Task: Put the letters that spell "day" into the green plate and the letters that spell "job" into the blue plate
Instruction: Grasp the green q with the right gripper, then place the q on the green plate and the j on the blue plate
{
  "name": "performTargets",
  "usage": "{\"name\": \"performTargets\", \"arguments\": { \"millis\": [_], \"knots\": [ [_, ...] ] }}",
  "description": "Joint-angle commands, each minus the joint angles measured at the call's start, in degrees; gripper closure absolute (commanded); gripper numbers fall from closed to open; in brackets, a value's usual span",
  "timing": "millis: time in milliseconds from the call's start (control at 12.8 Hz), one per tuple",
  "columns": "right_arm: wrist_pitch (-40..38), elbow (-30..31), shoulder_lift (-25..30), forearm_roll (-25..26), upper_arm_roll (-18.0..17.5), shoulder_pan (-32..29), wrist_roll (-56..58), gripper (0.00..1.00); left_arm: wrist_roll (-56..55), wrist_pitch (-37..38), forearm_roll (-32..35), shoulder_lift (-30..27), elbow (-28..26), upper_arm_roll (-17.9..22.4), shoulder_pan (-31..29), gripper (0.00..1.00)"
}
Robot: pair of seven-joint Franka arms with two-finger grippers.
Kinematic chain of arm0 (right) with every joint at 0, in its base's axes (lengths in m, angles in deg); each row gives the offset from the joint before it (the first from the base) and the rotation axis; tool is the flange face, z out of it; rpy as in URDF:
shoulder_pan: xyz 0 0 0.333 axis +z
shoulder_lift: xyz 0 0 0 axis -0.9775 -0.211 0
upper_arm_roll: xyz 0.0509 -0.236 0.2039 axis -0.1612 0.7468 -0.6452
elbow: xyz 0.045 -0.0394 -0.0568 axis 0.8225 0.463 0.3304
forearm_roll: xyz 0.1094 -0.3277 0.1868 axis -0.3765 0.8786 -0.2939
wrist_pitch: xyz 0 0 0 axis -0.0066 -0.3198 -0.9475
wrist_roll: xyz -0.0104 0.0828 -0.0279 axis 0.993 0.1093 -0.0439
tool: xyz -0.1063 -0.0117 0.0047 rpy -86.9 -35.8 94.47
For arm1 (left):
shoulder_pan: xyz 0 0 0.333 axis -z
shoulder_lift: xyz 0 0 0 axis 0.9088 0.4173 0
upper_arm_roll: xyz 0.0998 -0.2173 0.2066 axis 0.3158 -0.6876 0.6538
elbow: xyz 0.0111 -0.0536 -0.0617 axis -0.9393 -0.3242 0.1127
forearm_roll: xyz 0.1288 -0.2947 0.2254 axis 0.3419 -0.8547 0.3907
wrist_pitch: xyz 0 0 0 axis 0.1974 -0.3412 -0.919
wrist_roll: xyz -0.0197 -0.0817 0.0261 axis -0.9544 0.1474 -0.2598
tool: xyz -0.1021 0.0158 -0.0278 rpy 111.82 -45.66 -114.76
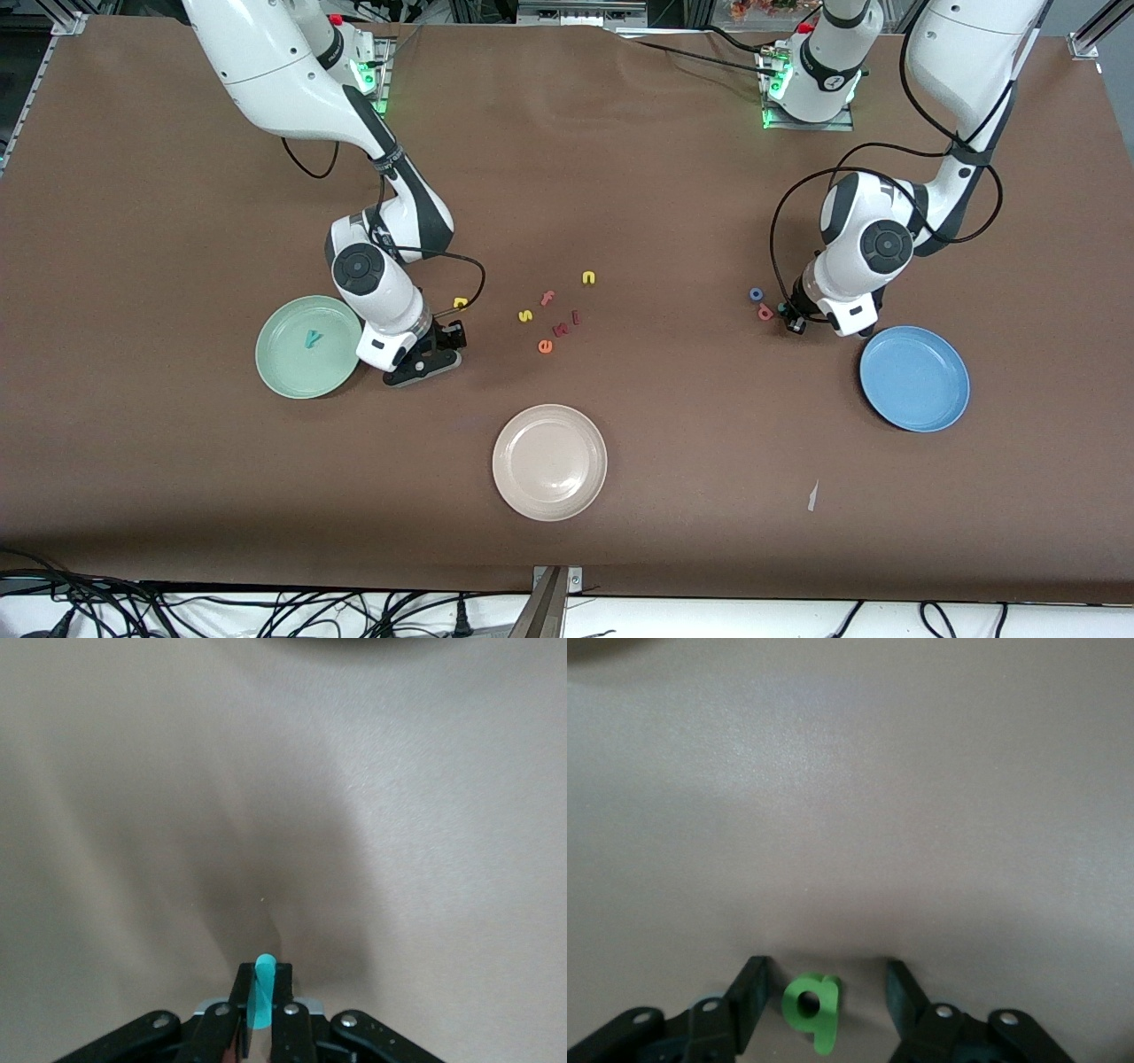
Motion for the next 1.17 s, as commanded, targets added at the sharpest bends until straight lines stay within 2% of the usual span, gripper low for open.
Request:
{"name": "performTargets", "arguments": {
  "millis": [0,156,391,704,939,1095],
  "knots": [
    [0.6,4.1,2.1,-1.3,0.2,1.1,-1.3,0.46,0.1,1.4,-1.3,-5.2,-0.8,-0.4,-2.2,0.91],
    [0.6,4.7,2.3,-1.3,0.2,1.3,-1.8,0.46,0.4,3.6,-1.3,-8.0,-0.5,-0.4,-3.3,0.91],
    [0.7,4.8,2.3,-1.3,0.2,1.5,-1.8,0.58,2.4,3.7,-1.3,-8.9,2.2,-0.1,-7.0,0.91],
    [0.6,4.4,2.3,-1.2,0.3,1.5,-0.9,0.83,11.9,3.8,-1.1,-6.7,5.9,0.0,-13.6,0.91],
    [0.4,4.3,3.6,-0.7,0.6,0.8,-0.3,0.84,17.9,3.6,-0.6,-2.1,9.7,0.0,-18.3,0.92],
    [-4.0,4.3,6.7,-0.1,0.6,-2.3,3.0,0.84,21.0,3.4,-0.4,1.6,12.5,-0.3,-21.3,0.91]
  ]
}}
